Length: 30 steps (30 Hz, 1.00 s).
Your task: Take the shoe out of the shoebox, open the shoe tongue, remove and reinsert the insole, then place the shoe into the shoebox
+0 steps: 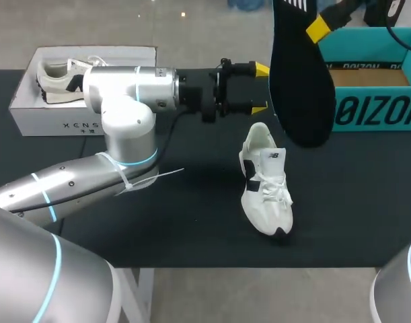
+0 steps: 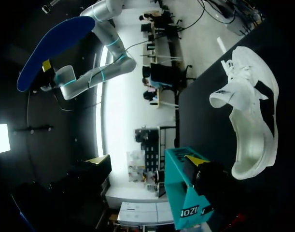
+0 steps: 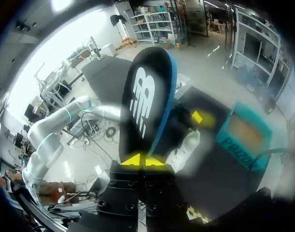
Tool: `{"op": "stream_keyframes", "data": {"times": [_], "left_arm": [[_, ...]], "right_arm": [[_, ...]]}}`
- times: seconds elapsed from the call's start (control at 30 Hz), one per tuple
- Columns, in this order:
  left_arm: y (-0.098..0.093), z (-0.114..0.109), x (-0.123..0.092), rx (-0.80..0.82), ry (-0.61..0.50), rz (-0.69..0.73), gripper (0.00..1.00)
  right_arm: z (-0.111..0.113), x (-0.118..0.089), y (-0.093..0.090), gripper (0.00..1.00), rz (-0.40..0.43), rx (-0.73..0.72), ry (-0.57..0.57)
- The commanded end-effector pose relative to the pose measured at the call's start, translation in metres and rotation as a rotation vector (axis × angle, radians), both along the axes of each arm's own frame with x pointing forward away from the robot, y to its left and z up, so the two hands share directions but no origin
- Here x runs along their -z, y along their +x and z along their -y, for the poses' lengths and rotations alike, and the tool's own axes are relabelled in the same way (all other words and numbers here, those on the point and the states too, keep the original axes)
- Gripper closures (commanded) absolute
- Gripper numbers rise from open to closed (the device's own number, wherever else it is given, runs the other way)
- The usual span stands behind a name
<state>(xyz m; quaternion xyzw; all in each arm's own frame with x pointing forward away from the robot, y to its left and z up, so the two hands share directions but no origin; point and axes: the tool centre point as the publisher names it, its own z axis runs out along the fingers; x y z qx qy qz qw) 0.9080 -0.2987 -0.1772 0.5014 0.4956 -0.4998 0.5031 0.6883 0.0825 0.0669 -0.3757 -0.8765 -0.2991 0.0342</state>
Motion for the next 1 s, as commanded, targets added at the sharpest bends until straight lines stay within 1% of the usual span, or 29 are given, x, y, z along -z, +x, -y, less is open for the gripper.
{"op": "stream_keyframes", "data": {"times": [0.03,0.07,0.1,0.17,0.2,0.33,0.43,0.57,0.7,0.73,0.77,0.8,1.0], "left_arm": [[0.0,0.001,0.001,-0.001,-0.002,0.002,0.0],[0.0,0.001,0.001,-0.001,-0.002,0.002,0.0],[0.0,0.001,0.001,-0.001,-0.002,0.002,0.0],[0.0,0.001,0.001,-0.001,-0.002,0.002,0.0],[0.0,0.001,0.001,-0.001,-0.002,0.002,0.0],[0.0,0.001,0.001,-0.001,-0.002,0.002,0.0],[0.0,0.001,0.001,-0.001,-0.002,0.002,0.0],[0.0,0.001,0.001,-0.001,-0.002,0.002,0.0],[0.0,0.001,0.001,-0.001,-0.002,0.002,0.0],[0.0,0.001,0.001,-0.001,-0.002,0.002,0.0],[0.0,0.0,0.001,0.0,0.0,0.012,0.0],[-0.001,0.0,0.001,-0.003,0.002,0.016,0.0],[-0.009,-0.006,-0.002,0.007,0.002,0.062,0.0]], "right_arm": [[0.024,0.028,0.019,1.0,-0.068,0.043,-0.009],[0.03,0.034,0.022,1.0,-0.084,0.059,-0.016],[0.04,0.045,0.026,1.0,-0.113,0.079,-0.021],[0.054,0.062,0.032,1.0,-0.163,0.108,-0.036],[0.063,0.075,0.036,1.0,-0.196,0.124,-0.039],[0.088,0.107,0.048,1.0,-0.288,0.177,-0.062],[0.1,0.127,0.057,1.0,-0.346,0.206,-0.072],[0.102,0.148,0.07,1.0,-0.398,0.214,-0.088],[0.099,0.168,0.089,1.0,-0.44,0.221,-0.088],[0.098,0.17,0.094,1.0,-0.447,0.223,-0.05],[0.098,0.172,0.099,1.0,-0.451,0.227,-0.04],[0.096,0.173,0.103,1.0,-0.458,0.227,-0.058],[0.09,0.183,0.131,1.0,-0.489,0.239,-0.057]]}}
